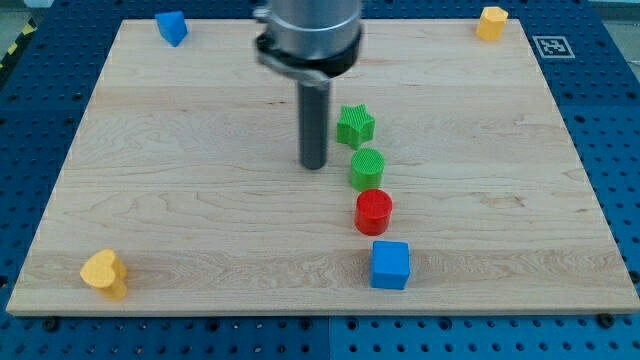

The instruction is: Move the heart into the green star

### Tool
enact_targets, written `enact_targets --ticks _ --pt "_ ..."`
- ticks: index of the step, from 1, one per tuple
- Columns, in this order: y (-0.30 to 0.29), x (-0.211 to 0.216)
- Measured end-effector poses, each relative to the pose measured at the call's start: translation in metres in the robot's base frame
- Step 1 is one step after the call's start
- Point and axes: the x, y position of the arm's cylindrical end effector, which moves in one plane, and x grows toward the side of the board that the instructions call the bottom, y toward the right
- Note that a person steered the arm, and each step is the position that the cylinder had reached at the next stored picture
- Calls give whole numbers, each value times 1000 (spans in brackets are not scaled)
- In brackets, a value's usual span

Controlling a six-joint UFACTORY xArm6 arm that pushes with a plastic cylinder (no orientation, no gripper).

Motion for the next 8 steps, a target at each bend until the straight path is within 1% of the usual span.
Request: enact_targets --ticks 1,2,3,4,5,6,7,8 --pt "-41 25" --pt "-44 25" --pt "-92 27" --pt "-170 55" --pt "-224 109" --pt "-235 152" --pt "-228 153" --pt "-196 152"
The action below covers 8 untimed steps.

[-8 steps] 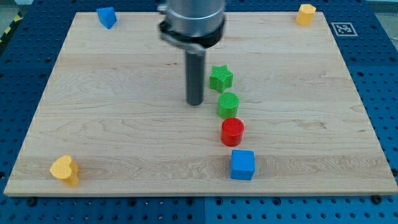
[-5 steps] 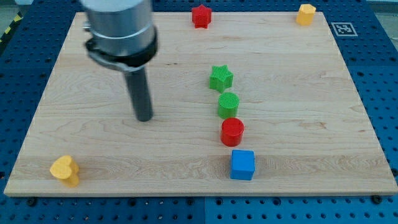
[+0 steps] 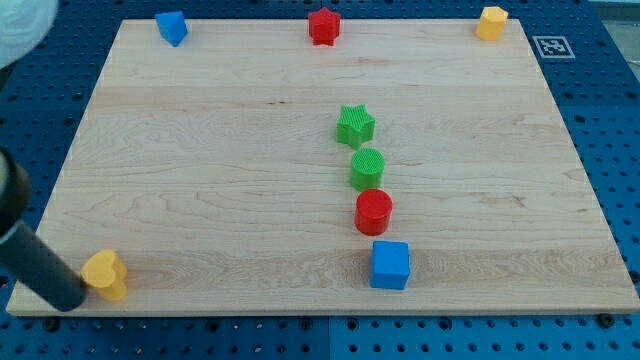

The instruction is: Move the heart into the green star

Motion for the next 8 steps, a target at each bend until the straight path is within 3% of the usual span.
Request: enact_targets --ticks 2,7,8 --pt "42 -1" --pt "40 -42" --pt "65 -46"
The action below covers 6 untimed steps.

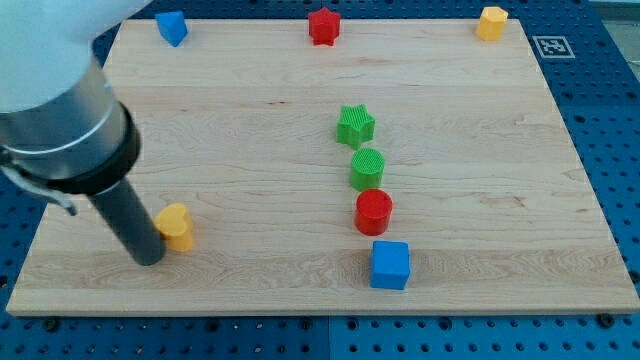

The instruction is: Move the heart into the green star

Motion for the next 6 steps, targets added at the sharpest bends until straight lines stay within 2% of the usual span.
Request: enact_targets --ticks 1,2,6 --pt "32 -1" --pt "40 -28" --pt "23 -72"
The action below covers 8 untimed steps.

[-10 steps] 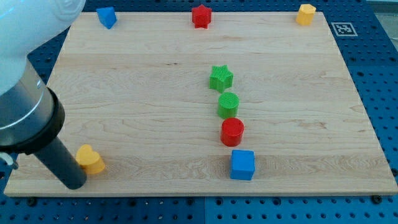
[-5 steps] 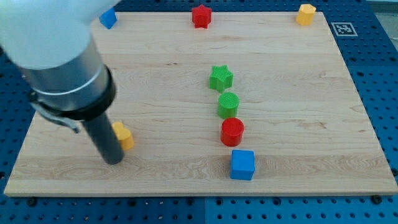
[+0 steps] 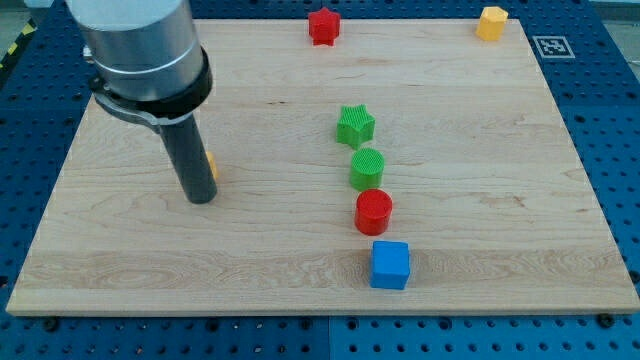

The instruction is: Move the heart into the green star

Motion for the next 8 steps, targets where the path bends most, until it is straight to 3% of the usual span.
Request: enact_targets --ticks 3,7,8 --pt "-31 -17" --pt "26 -84" --pt "32 -80"
